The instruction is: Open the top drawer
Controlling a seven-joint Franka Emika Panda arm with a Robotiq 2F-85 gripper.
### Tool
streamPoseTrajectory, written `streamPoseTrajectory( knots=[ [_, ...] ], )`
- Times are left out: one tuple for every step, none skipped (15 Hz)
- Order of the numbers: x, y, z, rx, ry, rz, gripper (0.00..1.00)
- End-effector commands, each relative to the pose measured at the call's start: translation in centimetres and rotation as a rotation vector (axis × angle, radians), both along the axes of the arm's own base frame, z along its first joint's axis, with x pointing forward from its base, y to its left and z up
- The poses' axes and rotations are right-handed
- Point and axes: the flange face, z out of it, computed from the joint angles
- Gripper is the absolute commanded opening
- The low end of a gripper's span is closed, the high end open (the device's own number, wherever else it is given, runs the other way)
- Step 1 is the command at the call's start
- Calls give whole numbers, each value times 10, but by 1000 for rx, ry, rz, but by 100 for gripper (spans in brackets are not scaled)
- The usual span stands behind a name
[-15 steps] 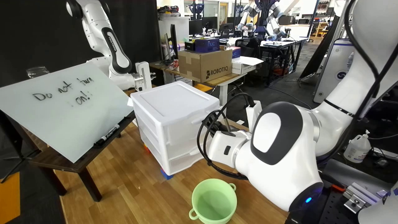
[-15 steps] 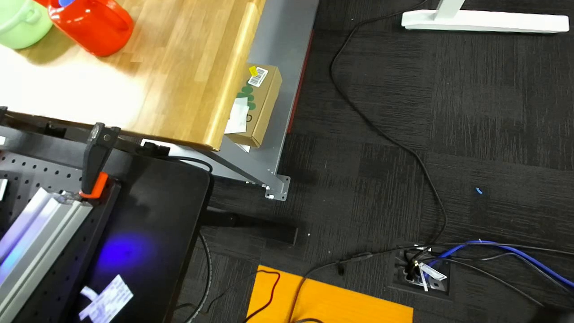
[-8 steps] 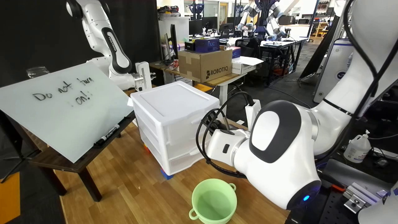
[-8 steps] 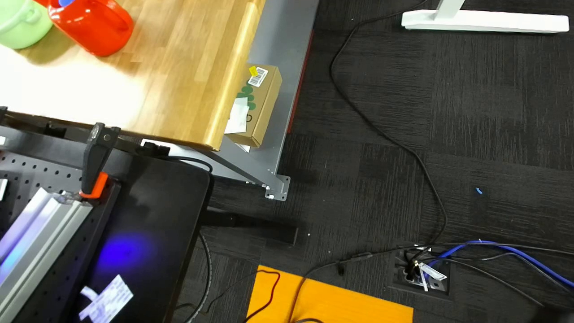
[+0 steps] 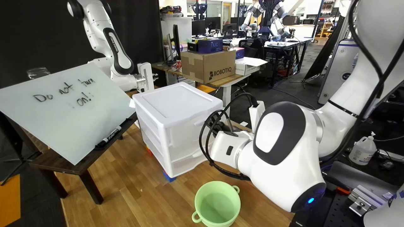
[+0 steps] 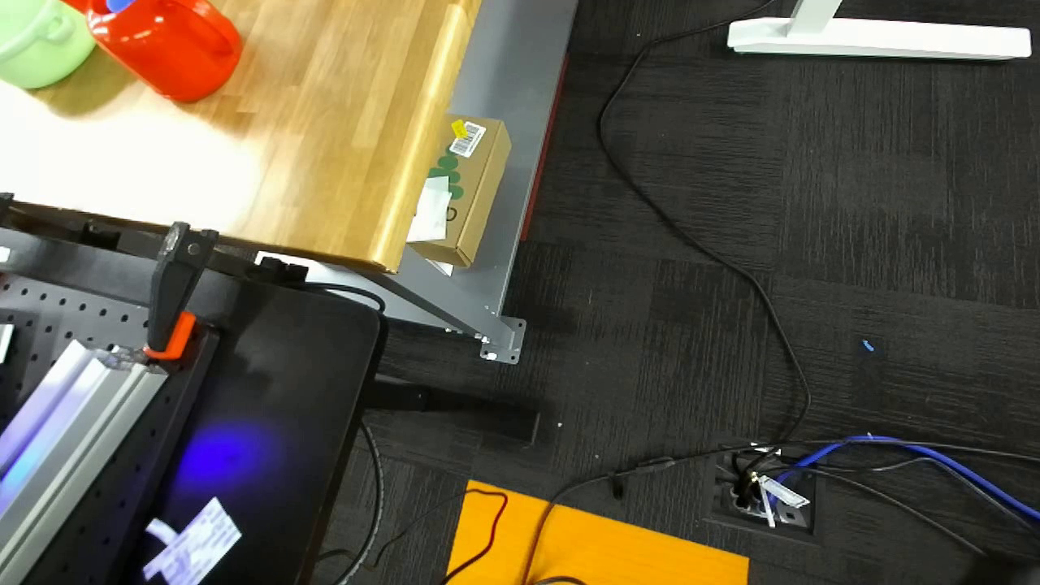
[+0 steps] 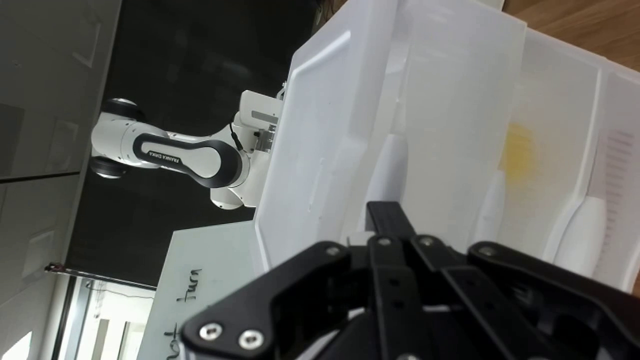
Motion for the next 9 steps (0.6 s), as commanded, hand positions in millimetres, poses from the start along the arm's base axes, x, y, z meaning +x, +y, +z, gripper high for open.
streamPoseTrajectory(
  knots=[
    [-5,-4,2,7,0,14,0],
    [-6,-6,2,6,0,12,0],
    [-8,-8,2,7,0,10,0],
    [-9,-9,1,8,0,9,0],
    [-11,-11,0,10,1,8,0],
    [-12,-12,-1,11,1,7,0],
    [-13,-13,-2,13,1,6,0],
    [-14,-14,-2,13,0,5,0],
    [-15,-15,-1,13,-2,5,0]
  ],
)
